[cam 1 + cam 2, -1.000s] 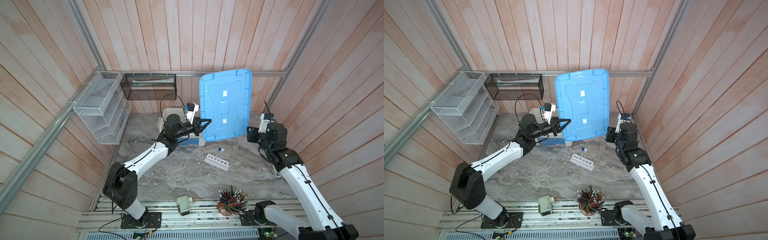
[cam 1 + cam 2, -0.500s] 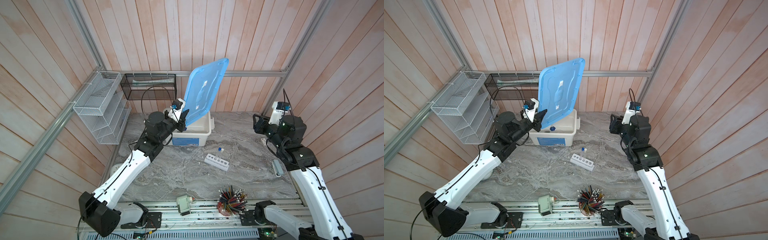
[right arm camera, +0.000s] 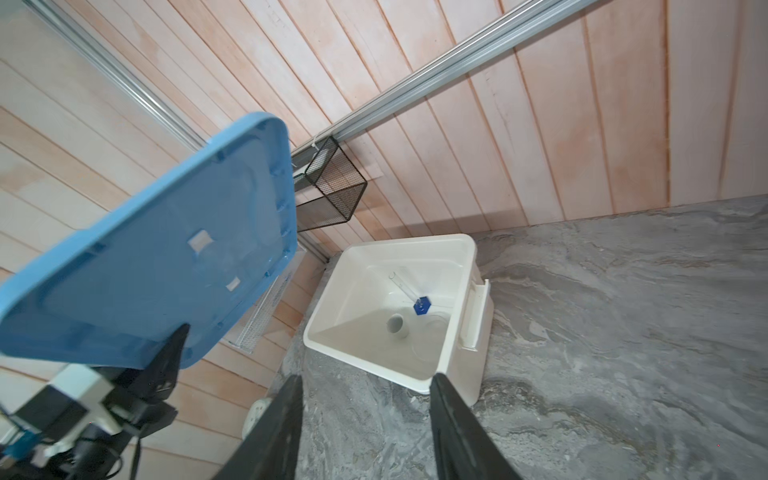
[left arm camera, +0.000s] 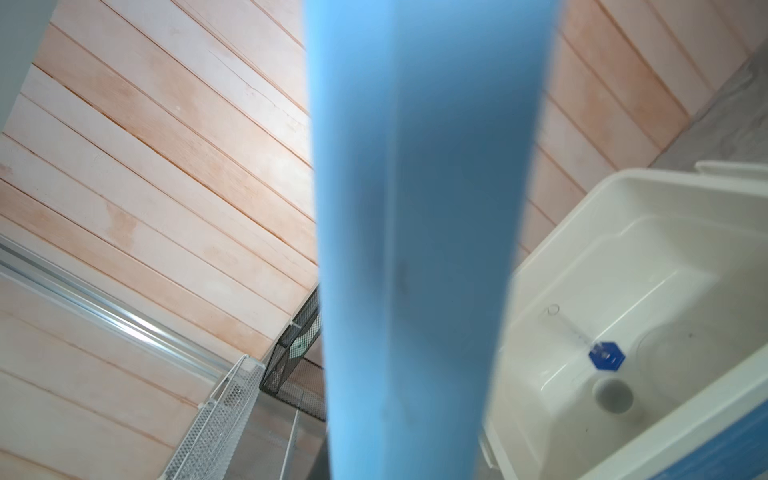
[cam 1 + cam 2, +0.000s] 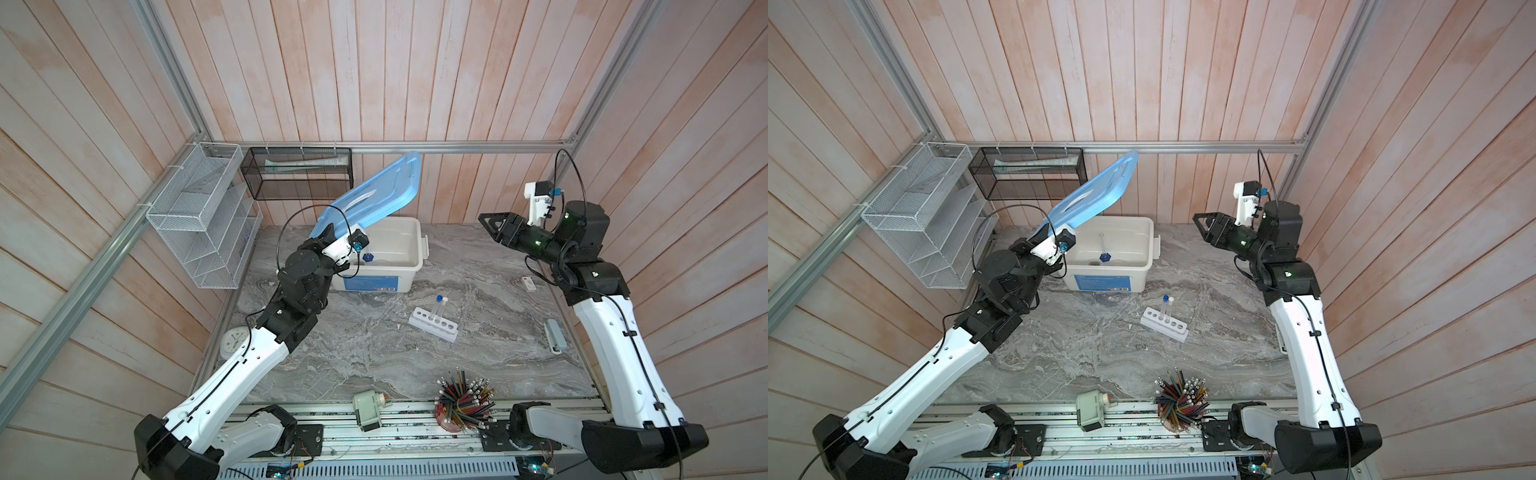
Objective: Organize the chemistry lab equipment
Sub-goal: 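Lift the blue lid upright with both grippers and swing it over the white bin, then lower the blue lid onto the white bin with both grippers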
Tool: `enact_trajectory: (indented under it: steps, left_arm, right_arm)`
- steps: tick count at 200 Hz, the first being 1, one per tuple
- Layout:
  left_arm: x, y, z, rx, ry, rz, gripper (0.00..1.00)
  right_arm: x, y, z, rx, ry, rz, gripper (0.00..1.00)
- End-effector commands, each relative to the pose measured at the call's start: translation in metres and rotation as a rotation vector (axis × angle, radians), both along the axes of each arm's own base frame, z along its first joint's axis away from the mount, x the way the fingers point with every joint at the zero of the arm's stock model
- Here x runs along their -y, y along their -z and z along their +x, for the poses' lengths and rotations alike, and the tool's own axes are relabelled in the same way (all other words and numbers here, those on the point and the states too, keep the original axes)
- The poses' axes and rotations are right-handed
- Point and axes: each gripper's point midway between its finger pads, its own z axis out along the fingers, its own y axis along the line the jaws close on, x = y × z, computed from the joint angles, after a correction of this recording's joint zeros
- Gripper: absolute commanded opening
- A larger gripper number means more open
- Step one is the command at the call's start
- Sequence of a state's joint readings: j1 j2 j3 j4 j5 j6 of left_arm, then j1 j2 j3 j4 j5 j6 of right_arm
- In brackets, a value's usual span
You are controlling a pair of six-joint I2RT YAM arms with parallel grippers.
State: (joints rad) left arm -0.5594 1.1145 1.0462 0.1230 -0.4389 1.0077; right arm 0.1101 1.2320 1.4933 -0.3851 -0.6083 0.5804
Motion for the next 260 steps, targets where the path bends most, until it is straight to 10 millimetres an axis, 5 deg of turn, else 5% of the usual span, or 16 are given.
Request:
enact_trajectory:
  steps: [1,47,98,260]
  left_arm:
    - [-0.013,-0.038,-0.013,0.167,-0.08,0.071,0.05]
    - [0.005,-0.033,-0.018,0.223,-0.084,0.214,0.05]
    - [0.014,-0.022,-0.02,0.249,-0.096,0.338,0.05]
    - [0.068,0.014,-0.033,0.256,0.079,0.438,0.05]
  right_arm:
    - [-0.022,-0.036,-0.024,0.06,-0.179,0.115,0.57]
    - [-0.032,-0.014,-0.014,-0.017,-0.244,0.186,0.66]
    - [-0.043,-0.015,-0.006,-0.031,-0.276,0.206,0.81]
    - [-0.091,0.027,0.036,-0.155,-0.328,0.192,0.73]
